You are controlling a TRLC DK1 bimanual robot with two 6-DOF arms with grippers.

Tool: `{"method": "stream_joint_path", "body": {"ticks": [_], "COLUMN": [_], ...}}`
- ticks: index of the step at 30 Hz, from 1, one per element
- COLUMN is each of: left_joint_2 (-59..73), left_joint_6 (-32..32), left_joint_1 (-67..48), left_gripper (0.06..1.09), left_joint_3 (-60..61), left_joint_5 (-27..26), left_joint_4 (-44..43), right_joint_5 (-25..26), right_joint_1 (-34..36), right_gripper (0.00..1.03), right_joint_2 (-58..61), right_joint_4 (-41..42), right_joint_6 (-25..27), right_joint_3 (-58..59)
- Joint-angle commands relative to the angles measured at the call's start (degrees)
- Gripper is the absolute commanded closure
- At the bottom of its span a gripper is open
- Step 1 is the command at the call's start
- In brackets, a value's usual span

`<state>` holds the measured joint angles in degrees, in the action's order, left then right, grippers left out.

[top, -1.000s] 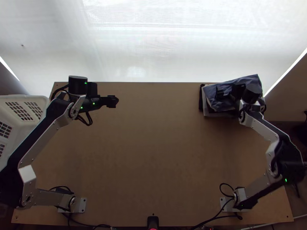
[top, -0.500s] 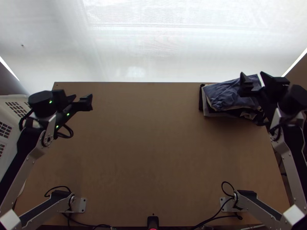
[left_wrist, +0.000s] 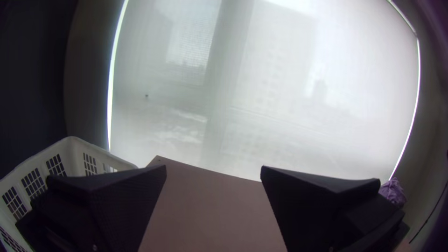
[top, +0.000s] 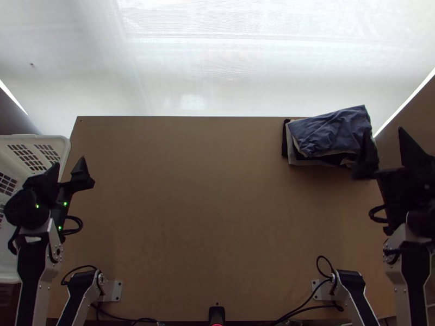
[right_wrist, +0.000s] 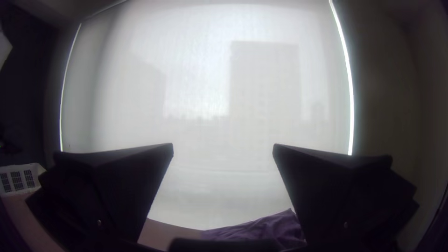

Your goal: Fold the t-shirt

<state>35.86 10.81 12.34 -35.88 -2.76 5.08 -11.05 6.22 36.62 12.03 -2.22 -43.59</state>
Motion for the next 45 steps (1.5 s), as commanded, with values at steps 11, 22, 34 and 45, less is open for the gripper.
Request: {"method": "stream_joint_path", "body": {"ticks": [11,22,34,45], "left_joint_2": [-23.7,-35.9,-35.9,-35.9], "left_joint_6": [-5.9,-5.8,-6.7,-6.7], "left_joint_1": [3.0,5.3,5.7,5.7], "left_gripper": [0.1,0.1,0.1,0.1], "left_joint_3": [22.4,31.2,31.6,31.5], "left_joint_5": [-1.5,-4.5,-0.8,-0.8], "left_joint_4": [-10.1,-3.5,7.1,7.1], "right_joint_5": [-0.8,-0.7,1.2,1.2], "right_joint_1": [-1.0,0.9,1.1,1.1], "right_gripper": [0.04,0.04,0.04,0.04], "right_joint_2": [-34.1,-36.8,-36.7,-36.7], "right_joint_4": [8.6,-8.0,-23.7,-23.7], "right_joint_6": [1.9,1.4,1.9,1.9], "right_joint_3": [34.4,38.1,38.2,38.2]}}
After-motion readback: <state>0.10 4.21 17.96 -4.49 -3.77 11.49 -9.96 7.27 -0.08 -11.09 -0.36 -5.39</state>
